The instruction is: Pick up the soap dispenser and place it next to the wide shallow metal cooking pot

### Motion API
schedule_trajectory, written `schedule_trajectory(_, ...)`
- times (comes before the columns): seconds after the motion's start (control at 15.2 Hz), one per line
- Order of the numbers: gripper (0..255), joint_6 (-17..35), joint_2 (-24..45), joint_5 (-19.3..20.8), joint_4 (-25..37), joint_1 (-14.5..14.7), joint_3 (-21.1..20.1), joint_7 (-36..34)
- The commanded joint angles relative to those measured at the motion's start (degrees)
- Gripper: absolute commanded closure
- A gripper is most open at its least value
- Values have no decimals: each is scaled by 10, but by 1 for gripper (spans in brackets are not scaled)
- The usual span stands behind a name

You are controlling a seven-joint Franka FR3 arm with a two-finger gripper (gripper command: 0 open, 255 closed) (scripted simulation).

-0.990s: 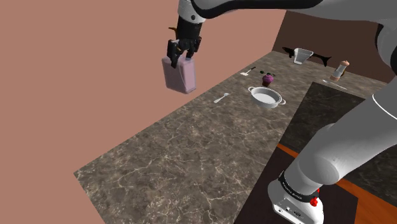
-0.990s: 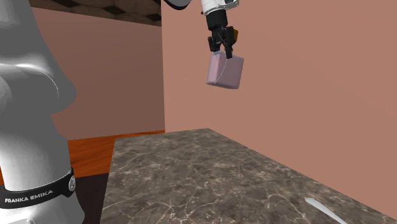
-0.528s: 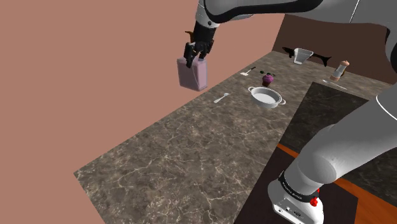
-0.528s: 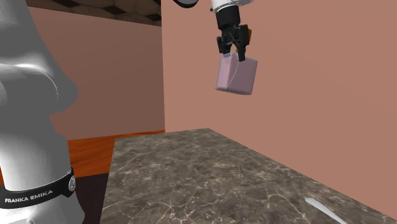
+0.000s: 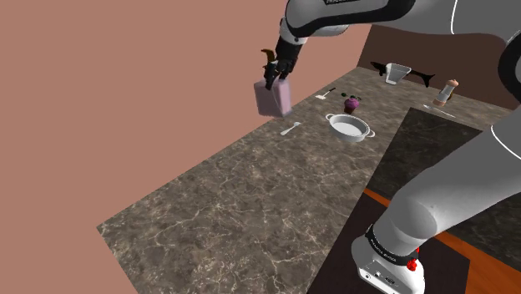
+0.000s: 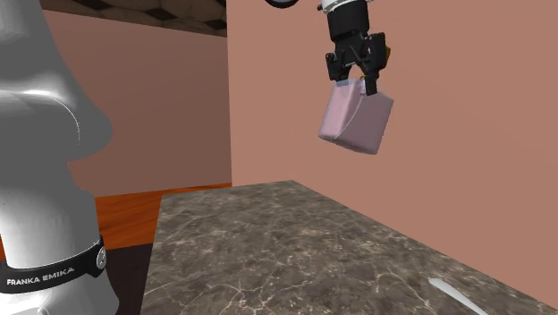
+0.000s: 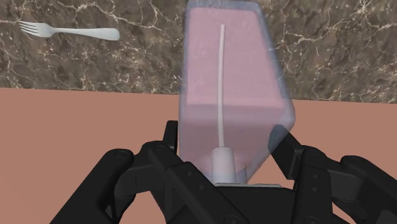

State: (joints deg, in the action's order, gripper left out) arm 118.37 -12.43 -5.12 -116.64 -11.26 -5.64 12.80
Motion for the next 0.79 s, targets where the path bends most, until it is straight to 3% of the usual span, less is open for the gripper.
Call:
schedule_trajectory(0.0,255,6,10,-3,2,-10,18,31)
schedule_trajectory(0.73,255,38,95,-31,41,-65,101,185)
